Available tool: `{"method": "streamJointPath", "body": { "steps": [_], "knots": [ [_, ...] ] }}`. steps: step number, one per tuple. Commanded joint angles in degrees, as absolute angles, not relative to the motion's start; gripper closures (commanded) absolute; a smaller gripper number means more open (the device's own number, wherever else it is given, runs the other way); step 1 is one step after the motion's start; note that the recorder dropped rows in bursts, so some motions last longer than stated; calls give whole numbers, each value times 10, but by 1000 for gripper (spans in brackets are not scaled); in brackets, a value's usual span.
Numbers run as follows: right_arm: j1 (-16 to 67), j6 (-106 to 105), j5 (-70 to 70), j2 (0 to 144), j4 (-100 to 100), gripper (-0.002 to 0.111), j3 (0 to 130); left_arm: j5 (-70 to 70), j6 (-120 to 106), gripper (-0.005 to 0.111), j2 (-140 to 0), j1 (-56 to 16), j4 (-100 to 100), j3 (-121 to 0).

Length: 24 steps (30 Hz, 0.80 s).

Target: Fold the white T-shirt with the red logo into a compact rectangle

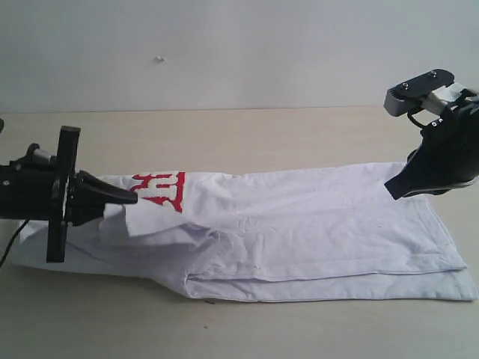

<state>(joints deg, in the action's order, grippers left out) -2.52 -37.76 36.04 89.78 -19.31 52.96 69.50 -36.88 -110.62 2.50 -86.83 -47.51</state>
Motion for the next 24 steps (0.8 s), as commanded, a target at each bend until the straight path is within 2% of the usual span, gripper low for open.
{"method": "streamJointPath", "body": {
  "steps": [1,4,8,10,12,13,17,24],
  "knots": [
    [-26,-373,359,899,-195,108,529,700,-448,107,-1119,22,-998,-474],
    [-26,-373,359,899,-195,108,529,700,-487,103,-1151,22,-999,-479],
    [-26,-373,362,899,-195,108,529,679,-494,68,-1180,22,-999,-509],
    [-26,-373,362,899,-195,108,529,680,-494,43,-1187,23,-999,-525],
    [-26,-373,362,899,-195,108,529,679,-493,28,-1188,24,-999,-540],
    [-26,-373,363,899,-195,108,529,679,-493,25,-1188,24,-999,-549],
    [-26,-372,369,899,-195,108,529,669,-493,31,-1188,34,-999,-582],
    [-26,-372,370,899,-195,108,529,646,-520,61,-1188,62,-999,-608]
  ]
}}
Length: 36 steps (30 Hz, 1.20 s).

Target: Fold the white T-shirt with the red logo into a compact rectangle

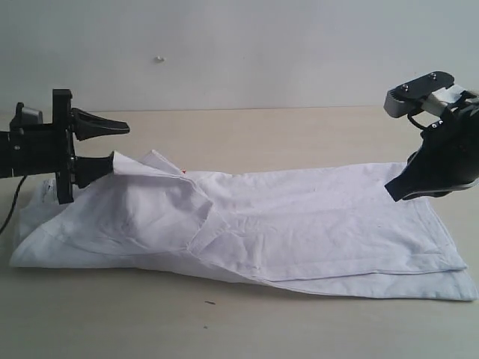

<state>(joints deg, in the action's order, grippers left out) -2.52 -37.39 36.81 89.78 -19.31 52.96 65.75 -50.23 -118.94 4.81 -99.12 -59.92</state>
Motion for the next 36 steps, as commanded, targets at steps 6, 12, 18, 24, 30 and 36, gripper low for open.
{"method": "streamJointPath", "body": {
  "steps": [6,12,18,24,30,36],
  "knots": [
    [-26,-372,369,899,-195,108,529,650,-531,63,-1188,79,-999,-608],
    [-26,-372,369,899,-195,108,529,700,-608,65,-1182,97,-991,-608],
    [-26,-372,382,899,-195,108,529,620,-566,65,-1149,156,-838,-608],
    [-26,-372,379,899,-195,108,529,605,-558,37,-1139,233,-786,-608],
    [-26,-372,383,899,-197,108,529,538,-566,30,-1139,279,-674,-614],
    [-26,-372,380,899,-197,108,529,494,-560,28,-1140,274,-622,-614]
  ]
}}
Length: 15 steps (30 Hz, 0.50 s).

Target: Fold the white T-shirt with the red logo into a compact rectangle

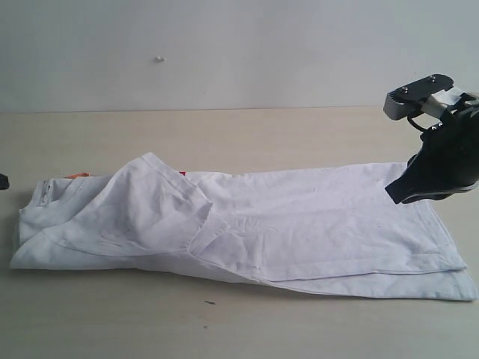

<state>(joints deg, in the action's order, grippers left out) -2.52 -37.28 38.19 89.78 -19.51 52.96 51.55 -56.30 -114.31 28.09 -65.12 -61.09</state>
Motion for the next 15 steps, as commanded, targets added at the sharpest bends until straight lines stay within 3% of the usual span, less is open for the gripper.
{"method": "streamJointPath", "body": {
  "steps": [1,15],
  "knots": [
    [-26,-372,380,899,-197,108,529,488,-560,28,-1140,272,-611,-614],
    [-26,-372,380,899,-202,108,529,517,-550,28,-1219,224,-563,-614]
  ]
}}
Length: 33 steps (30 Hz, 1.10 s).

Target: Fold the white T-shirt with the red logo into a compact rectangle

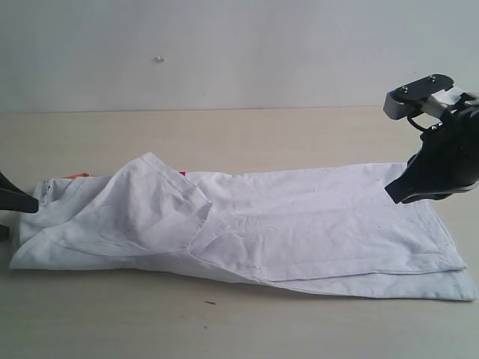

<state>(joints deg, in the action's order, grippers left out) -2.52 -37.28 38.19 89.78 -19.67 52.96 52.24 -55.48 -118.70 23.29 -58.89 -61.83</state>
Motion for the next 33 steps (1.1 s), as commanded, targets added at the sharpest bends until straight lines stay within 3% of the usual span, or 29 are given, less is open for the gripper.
{"method": "streamJointPath", "body": {
  "steps": [1,14,16,18,21,22,33],
  "knots": [
    [-26,-372,380,899,-202,108,529,527,-553,28,-1226,222,-563,-614],
    [-26,-372,376,899,-205,108,529,570,-583,31,-1246,125,-515,-614],
    [-26,-372,376,899,-205,108,529,558,-577,40,-1246,105,-496,-614],
    [-26,-372,376,899,-205,108,529,546,-565,57,-1246,95,-490,-614],
    [-26,-372,377,899,-206,108,529,542,-552,98,-1246,93,-491,-614],
    [-26,-372,377,899,-206,108,529,545,-552,106,-1244,94,-491,-614],
    [-26,-372,377,899,-207,108,529,620,-545,107,-1169,175,-499,-647]
  ]
}}
